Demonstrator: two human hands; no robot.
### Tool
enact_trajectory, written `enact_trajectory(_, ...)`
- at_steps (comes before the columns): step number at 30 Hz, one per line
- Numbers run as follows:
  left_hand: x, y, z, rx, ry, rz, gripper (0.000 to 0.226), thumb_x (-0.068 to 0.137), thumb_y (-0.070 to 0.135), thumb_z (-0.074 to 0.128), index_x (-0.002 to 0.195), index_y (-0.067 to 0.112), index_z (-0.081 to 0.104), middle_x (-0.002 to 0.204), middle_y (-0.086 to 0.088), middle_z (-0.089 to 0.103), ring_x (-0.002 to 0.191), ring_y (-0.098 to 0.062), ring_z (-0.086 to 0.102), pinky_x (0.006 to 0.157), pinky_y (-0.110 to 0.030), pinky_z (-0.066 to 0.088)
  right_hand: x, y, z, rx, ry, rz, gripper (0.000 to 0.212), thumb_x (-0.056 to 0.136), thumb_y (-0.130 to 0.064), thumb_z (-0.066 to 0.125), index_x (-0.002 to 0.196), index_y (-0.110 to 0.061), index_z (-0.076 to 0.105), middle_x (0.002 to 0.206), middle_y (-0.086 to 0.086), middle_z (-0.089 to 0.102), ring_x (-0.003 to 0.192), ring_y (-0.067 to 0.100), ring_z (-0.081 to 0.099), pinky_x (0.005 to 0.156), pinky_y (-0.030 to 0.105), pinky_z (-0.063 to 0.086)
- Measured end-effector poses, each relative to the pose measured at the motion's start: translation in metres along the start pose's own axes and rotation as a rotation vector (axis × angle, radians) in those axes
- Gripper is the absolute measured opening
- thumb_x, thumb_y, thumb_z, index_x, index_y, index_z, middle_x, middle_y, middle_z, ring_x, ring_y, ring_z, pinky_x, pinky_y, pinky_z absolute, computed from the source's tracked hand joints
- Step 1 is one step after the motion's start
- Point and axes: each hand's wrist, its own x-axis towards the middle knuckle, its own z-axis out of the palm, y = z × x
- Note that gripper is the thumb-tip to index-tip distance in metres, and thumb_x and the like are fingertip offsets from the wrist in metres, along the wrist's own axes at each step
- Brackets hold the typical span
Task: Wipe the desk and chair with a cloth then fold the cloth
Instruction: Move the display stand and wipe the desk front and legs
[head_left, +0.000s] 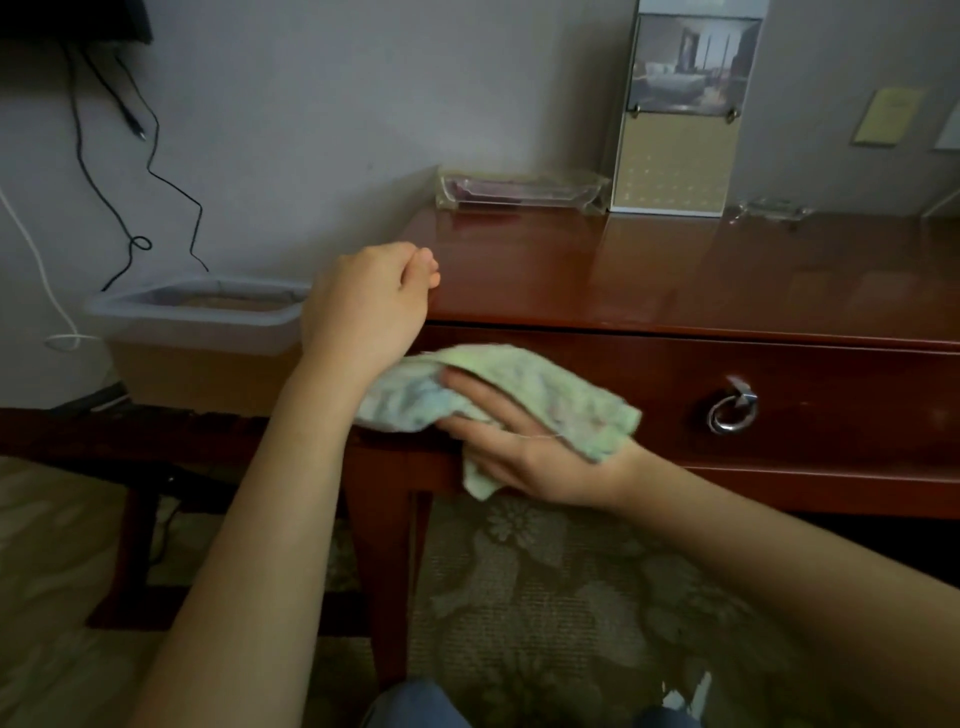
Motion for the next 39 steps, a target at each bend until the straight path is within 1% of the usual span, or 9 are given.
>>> enact_trajectory(7, -0.003, 0.000, 0.006, 0.118, 0.043, -0.016, 0.028, 0.096, 0.037, 0.041, 0.103, 0.028, 0.066, 0.102, 0.002, 0.071, 0.103, -0.030, 0.061, 0.081, -0.043, 0.050, -0.010, 0.005, 0.003, 0.361, 0.212, 0.308, 0.035, 0.100, -0.022, 0.033, 0.125, -0.004, 0.048, 0.138, 0.025, 0.032, 0.131, 0.035, 0.029, 0.117, 0.021, 0.012)
enact_trajectory(11, -0.001, 0.003, 0.006, 0.108, 0.056, -0.047, 0.028, 0.095, 0.037, 0.043, 0.102, 0.026, 0.067, 0.104, -0.002, 0.071, 0.104, -0.033, 0.061, 0.083, -0.043, 0.050, 0.046, -0.024, 0.015, 0.396, 0.282, 0.267, 0.036, 0.087, -0.002, 0.044, 0.122, 0.004, 0.052, 0.133, 0.040, 0.040, 0.128, 0.041, 0.028, 0.116, 0.027, 0.012)
enact_trajectory(14, -0.003, 0.010, 0.009, 0.104, 0.091, -0.106, 0.026, 0.095, 0.032, 0.045, 0.102, 0.024, 0.069, 0.103, -0.004, 0.071, 0.102, -0.032, 0.061, 0.080, -0.040, 0.049, 0.059, -0.025, 0.021, 0.363, 0.307, 0.244, 0.033, 0.087, 0.001, 0.048, 0.116, 0.010, 0.060, 0.126, 0.040, 0.047, 0.127, 0.046, 0.040, 0.112, 0.036, 0.027)
enact_trajectory(16, -0.006, 0.017, 0.013, 0.145, 0.135, -0.144, 0.026, 0.094, 0.030, 0.045, 0.103, 0.024, 0.068, 0.103, -0.007, 0.070, 0.100, -0.035, 0.060, 0.074, -0.039, 0.046, 0.049, -0.021, 0.019, 0.406, 0.325, 0.254, 0.033, 0.086, 0.004, 0.057, 0.119, 0.007, 0.057, 0.125, 0.040, 0.049, 0.126, 0.043, 0.042, 0.114, 0.025, 0.021)
enact_trajectory(21, -0.017, 0.043, 0.026, 0.222, 0.127, -0.148, 0.043, 0.098, 0.042, 0.033, 0.103, 0.014, 0.066, 0.105, -0.020, 0.065, 0.098, -0.043, 0.057, 0.069, -0.037, 0.036, 0.010, 0.016, -0.012, 0.260, 0.277, 0.316, 0.037, 0.093, -0.023, 0.055, 0.118, 0.003, 0.061, 0.128, 0.034, 0.050, 0.119, 0.040, 0.052, 0.106, 0.036, 0.035)
enact_trajectory(25, -0.026, 0.072, 0.036, 0.098, 0.102, -0.028, 0.047, 0.100, 0.041, 0.031, 0.096, 0.009, 0.065, 0.104, -0.023, 0.064, 0.098, -0.044, 0.055, 0.075, -0.040, 0.040, -0.020, 0.059, -0.054, 0.034, 0.336, 0.563, 0.053, 0.098, -0.042, 0.038, 0.117, 0.000, 0.064, 0.120, 0.031, 0.058, 0.110, 0.044, 0.058, 0.098, 0.040, 0.037)
enact_trajectory(31, -0.027, 0.113, 0.060, 0.050, -0.015, 0.167, 0.037, 0.099, 0.040, 0.036, 0.088, 0.017, 0.063, 0.090, -0.010, 0.066, 0.089, -0.039, 0.058, 0.064, -0.032, 0.032, -0.098, 0.121, -0.098, 0.043, 0.304, 1.211, 0.041, 0.096, -0.044, 0.039, 0.121, -0.019, 0.060, 0.111, 0.013, 0.067, 0.104, 0.034, 0.061, 0.079, 0.038, 0.045)
enact_trajectory(35, -0.025, 0.140, 0.075, 0.020, -0.087, 0.220, 0.034, 0.098, 0.041, 0.037, 0.077, 0.020, 0.054, 0.089, -0.010, 0.064, 0.089, -0.039, 0.058, 0.064, -0.032, 0.032, -0.148, 0.118, -0.094, -0.083, 0.464, 1.212, 0.044, 0.096, -0.035, 0.035, 0.122, -0.008, 0.058, 0.107, 0.016, 0.065, 0.100, 0.033, 0.059, 0.086, 0.039, 0.042)
enact_trajectory(39, -0.024, 0.165, 0.094, 0.039, -0.149, 0.292, 0.034, 0.099, 0.040, 0.033, 0.075, 0.021, 0.048, 0.096, -0.012, 0.065, 0.093, -0.039, 0.058, 0.065, -0.033, 0.033, -0.166, 0.081, -0.051, -0.196, 0.471, 1.202, 0.042, 0.096, -0.029, 0.037, 0.133, -0.009, 0.042, 0.130, 0.032, 0.048, 0.126, 0.045, 0.039, 0.107, 0.048, 0.030)
